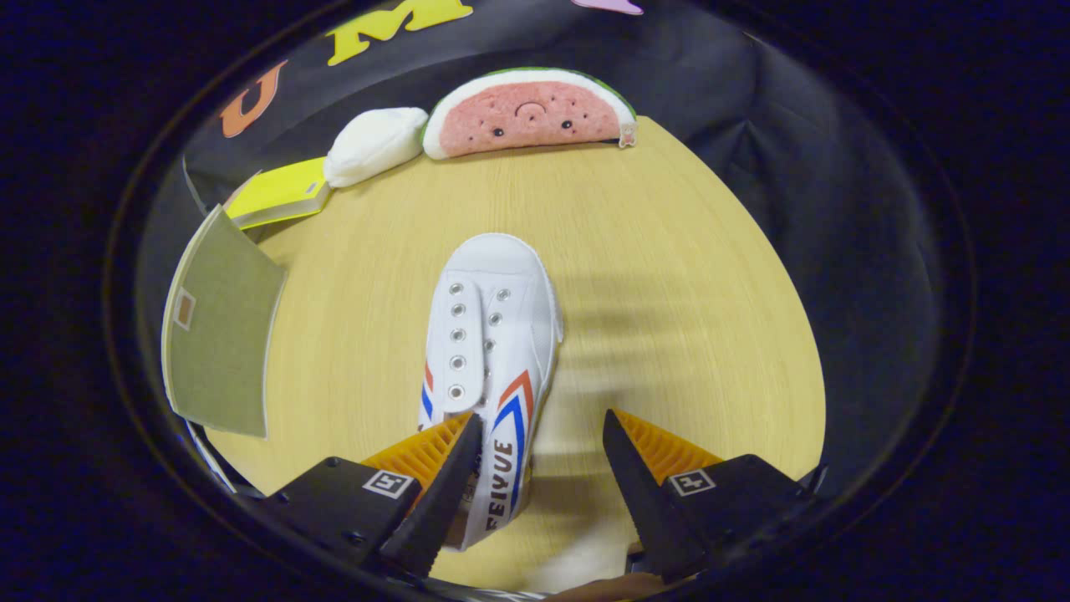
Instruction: Open the storage box then place both shoes into the box .Put the left shoe in first, then the right shoe, with the right side of both shoes facing outward in a uniform manner.
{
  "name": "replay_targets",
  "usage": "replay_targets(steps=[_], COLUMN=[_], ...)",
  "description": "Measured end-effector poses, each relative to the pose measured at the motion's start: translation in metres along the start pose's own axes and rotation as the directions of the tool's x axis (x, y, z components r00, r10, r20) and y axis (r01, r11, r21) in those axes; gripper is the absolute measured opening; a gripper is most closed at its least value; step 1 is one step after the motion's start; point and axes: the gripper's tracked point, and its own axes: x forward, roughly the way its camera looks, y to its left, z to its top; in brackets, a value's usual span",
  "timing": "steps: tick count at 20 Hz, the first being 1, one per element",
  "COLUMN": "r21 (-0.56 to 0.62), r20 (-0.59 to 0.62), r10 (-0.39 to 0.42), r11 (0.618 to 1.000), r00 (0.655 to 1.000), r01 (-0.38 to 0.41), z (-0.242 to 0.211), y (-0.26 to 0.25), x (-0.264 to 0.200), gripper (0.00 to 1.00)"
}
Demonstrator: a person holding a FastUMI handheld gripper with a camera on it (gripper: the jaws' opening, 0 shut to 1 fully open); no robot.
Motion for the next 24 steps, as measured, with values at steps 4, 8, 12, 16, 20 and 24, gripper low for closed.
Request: replay_targets(steps=[4, 8, 12, 16, 20, 24], r21=[-0.007, 0.037, 0.069, 0.090, 0.095, 0.084], r20=[-0.021, -0.005, 0.004, 0.027, 0.072, 0.130], r10=[0.091, 0.067, 0.105, 0.124, 0.137, 0.155], r11=[0.996, 0.997, 0.992, 0.988, 0.985, 0.982], r00=[0.996, 0.998, 0.994, 0.992, 0.988, 0.979], r01=[-0.091, -0.067, -0.105, -0.126, -0.143, -0.166], z=[-0.001, 0.002, 0.001, -0.003, 0.003, 0.010], y=[0.018, 0.013, 0.016, 0.023, 0.039, 0.071], x=[0.001, 0.000, -0.007, -0.031, -0.063, -0.109], gripper=[0.69, 0.20, 0.06, 0.06, 0.06, 0.06])
